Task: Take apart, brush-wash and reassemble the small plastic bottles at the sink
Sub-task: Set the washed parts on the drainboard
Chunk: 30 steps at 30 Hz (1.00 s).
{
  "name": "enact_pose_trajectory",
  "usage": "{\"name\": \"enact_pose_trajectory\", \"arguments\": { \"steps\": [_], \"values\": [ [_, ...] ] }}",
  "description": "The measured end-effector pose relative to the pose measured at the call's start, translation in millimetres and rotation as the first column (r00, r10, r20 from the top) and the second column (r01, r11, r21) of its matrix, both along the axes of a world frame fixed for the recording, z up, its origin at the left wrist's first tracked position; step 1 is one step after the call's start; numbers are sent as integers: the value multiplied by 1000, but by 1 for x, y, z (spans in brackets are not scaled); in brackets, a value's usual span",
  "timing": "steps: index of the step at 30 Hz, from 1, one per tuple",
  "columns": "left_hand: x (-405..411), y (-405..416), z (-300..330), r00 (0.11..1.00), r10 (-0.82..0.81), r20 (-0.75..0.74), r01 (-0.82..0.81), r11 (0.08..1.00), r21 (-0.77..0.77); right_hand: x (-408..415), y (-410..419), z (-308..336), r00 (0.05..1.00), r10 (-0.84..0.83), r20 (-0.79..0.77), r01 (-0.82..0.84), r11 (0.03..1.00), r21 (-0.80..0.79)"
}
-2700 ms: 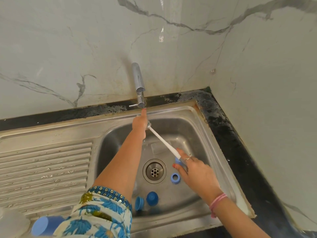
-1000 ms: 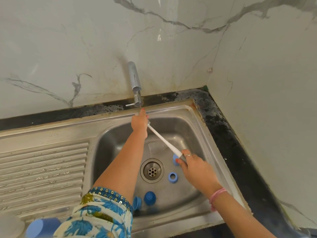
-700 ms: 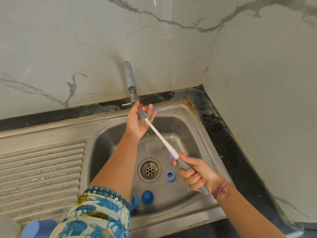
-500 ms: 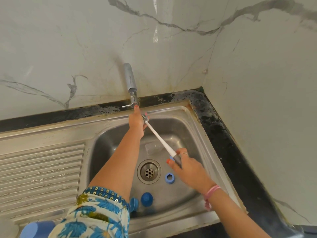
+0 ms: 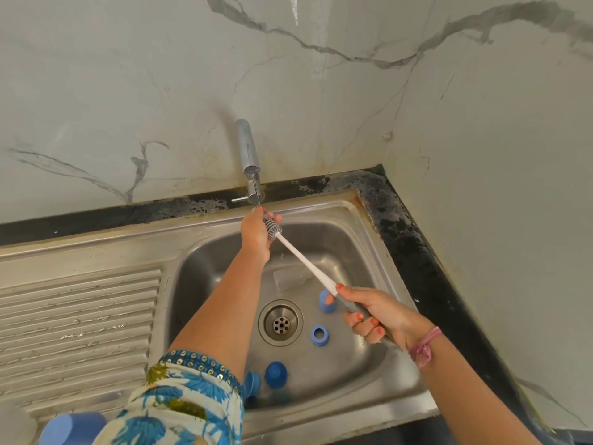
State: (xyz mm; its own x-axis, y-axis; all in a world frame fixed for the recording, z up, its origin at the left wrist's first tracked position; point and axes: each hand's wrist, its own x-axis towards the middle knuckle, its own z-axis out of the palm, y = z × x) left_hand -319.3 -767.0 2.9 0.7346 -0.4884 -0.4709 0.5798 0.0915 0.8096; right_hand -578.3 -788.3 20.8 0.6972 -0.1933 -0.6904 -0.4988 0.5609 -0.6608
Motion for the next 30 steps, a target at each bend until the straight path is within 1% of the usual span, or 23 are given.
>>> {"name": "enact_pose_trajectory", "arguments": {
  "steps": [1,2,3,4,5,6,7,8,9,11,12,13,14,15,16,17,18,20,21,23,26,28,30],
  "values": [
    [-2,-1,-4,997,-2,81,-2,999,52,2,1,8,997,25,-75,-42,969,-242],
    [-3,-2,-9,987,7,158,-23,994,103,5,2,16,988,40,-150,-109,866,-487],
    [-4,-3,-13,974,26,224,-63,986,157,6,2,22,972,52,-230,-201,694,-692],
    [-5,-3,-15,959,66,277,-129,968,217,5,2,27,946,54,-321,-306,485,-819],
    [-2,-2,-14,938,122,324,-215,939,268,4,4,31,906,33,-421,-412,290,-864],
    [3,-1,-14,914,159,373,-280,913,297,1,6,32,873,-11,-488,-480,157,-863],
    [9,1,-12,902,146,406,-286,907,310,-2,6,32,871,-47,-489,-482,104,-870],
    [14,3,-8,901,83,425,-241,911,333,-4,6,31,893,-50,-448,-439,126,-890],
    [17,5,-5,902,-14,432,-163,915,370,-5,5,29,931,-43,-363,-348,206,-915],
    [19,9,-3,892,-182,415,-8,909,417,-2,6,23,983,-35,-178,-144,442,-885],
    [17,13,-4,887,-224,404,42,910,412,1,7,18,994,-52,-97,-51,563,-825],
    [16,15,-6,898,-217,383,60,923,381,5,10,15,996,-78,-33,26,651,-759],
    [15,17,-8,926,-164,340,55,950,307,7,13,13,996,-93,9,71,681,-729],
    [16,18,-12,951,-108,290,37,970,239,9,16,11,995,-91,32,85,661,-746],
    [15,20,-13,964,-51,261,6,985,171,11,19,9,996,-80,34,75,609,-790],
    [15,20,-15,970,-18,243,-15,991,135,12,22,9,997,-70,24,59,548,-835],
    [12,20,-13,973,18,229,-43,994,102,12,26,7,998,-66,9,41,508,-861],
    [10,17,-12,976,83,200,-103,990,95,15,36,4,998,-64,-7,26,495,-869],
    [9,16,-11,979,89,181,-109,989,102,17,41,2,998,-63,-17,16,491,-871],
    [6,14,-9,984,59,166,-79,990,118,21,43,-1,996,-75,-47,-5,479,-878],
    [3,16,-12,968,-71,241,20,978,207,26,37,-1,990,-95,-100,-47,448,-893],
    [-2,18,-12,940,-127,316,37,960,276,30,34,3,987,-66,-148,-108,412,-905],
    [-5,17,-11,934,-131,332,21,949,315,34,36,8,979,-26,-203,-180,363,-914]
  ]
}}
